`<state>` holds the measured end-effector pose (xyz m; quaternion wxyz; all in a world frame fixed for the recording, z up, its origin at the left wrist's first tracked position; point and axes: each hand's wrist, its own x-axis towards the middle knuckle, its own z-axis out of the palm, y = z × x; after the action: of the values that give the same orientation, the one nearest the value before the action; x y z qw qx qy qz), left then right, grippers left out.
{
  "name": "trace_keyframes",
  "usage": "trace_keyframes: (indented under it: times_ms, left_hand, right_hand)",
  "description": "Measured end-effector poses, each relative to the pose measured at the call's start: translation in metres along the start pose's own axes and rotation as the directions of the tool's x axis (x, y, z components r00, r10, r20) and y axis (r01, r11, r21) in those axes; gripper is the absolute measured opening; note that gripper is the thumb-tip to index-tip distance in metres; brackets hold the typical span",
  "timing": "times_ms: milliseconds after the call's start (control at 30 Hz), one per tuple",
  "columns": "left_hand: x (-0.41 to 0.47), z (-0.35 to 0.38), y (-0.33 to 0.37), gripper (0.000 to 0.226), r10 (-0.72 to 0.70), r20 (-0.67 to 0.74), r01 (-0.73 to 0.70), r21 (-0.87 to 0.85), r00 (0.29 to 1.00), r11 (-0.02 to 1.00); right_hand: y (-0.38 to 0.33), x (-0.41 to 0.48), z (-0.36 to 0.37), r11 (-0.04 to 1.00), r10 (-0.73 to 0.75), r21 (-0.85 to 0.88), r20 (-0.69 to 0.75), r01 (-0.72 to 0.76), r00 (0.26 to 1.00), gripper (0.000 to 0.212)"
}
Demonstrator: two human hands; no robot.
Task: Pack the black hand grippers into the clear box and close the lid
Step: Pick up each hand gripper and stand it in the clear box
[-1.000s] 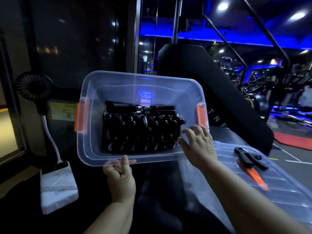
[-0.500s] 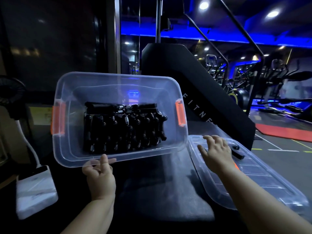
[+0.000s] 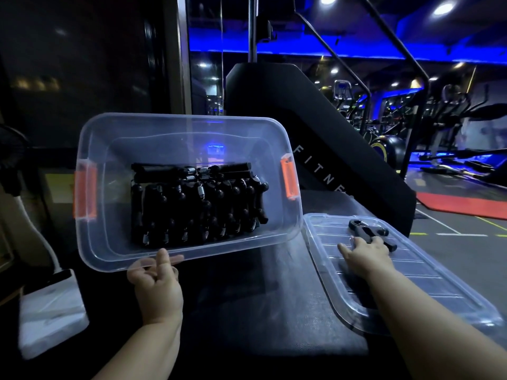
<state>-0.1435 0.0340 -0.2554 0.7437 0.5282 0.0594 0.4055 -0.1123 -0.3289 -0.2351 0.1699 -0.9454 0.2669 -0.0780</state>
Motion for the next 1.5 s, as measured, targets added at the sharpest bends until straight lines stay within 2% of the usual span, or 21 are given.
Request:
trace_keyframes:
  times_ms: [133,267,567,800,900,1000,1167,1267,1367,1500]
  left_hand:
    - [-0.002,0.000,0.003,0.024,-0.004,0.000,0.004,0.009,1.000,1.000]
    - [-0.003,0.000,0.005,0.023,-0.020,-0.007,0.021,0.016,1.000,1.000]
    - [-0.002,0.001,0.003,0.024,-0.010,-0.010,0.010,0.010,1.000,1.000]
    - [-0.007,0.000,0.012,0.024,-0.030,0.003,0.030,0.023,1.000,0.999]
    - [-0.006,0.000,0.012,0.024,-0.029,0.001,0.029,0.024,1.000,0.999]
    - [-0.007,-0.001,0.012,0.015,-0.035,0.012,0.034,0.023,0.999,0.999]
    - [-0.007,-0.001,0.012,0.019,-0.036,0.021,0.036,0.020,0.999,0.999]
    - [-0.007,-0.002,0.011,0.022,-0.038,0.016,0.038,0.026,0.999,0.999]
    - [-0.006,-0.002,0.011,0.022,-0.043,0.013,0.043,0.023,0.999,0.999]
    - [-0.006,-0.002,0.011,0.022,-0.041,0.015,0.041,0.021,0.999,0.999]
  right_hand:
    - [-0.002,-0.003,-0.001,0.999,0.017,-0.043,0.048,-0.015,0.999,0.075]
    - [-0.004,-0.006,-0.004,0.999,0.004,-0.049,0.020,-0.003,1.000,0.070]
    - [-0.022,-0.042,-0.009,0.979,-0.150,-0.148,-0.041,0.142,0.988,0.051]
    - [-0.019,-0.060,-0.009,0.925,-0.319,-0.245,-0.088,0.290,0.944,0.037]
    - [-0.018,-0.056,-0.013,0.938,-0.303,-0.220,-0.149,0.267,0.941,0.035]
    - [-0.017,-0.047,-0.011,0.970,-0.204,-0.170,-0.184,0.174,0.961,0.047]
    - [-0.018,-0.038,-0.006,0.999,-0.006,-0.041,-0.054,0.004,0.998,0.069]
    - [-0.018,-0.038,-0.007,1.000,-0.004,-0.025,-0.071,0.002,0.997,0.062]
    - [-0.017,-0.040,-0.009,1.000,-0.016,0.021,-0.075,0.018,0.997,0.068]
    - [-0.019,-0.048,-0.010,0.986,-0.116,0.113,-0.083,0.125,0.990,0.064]
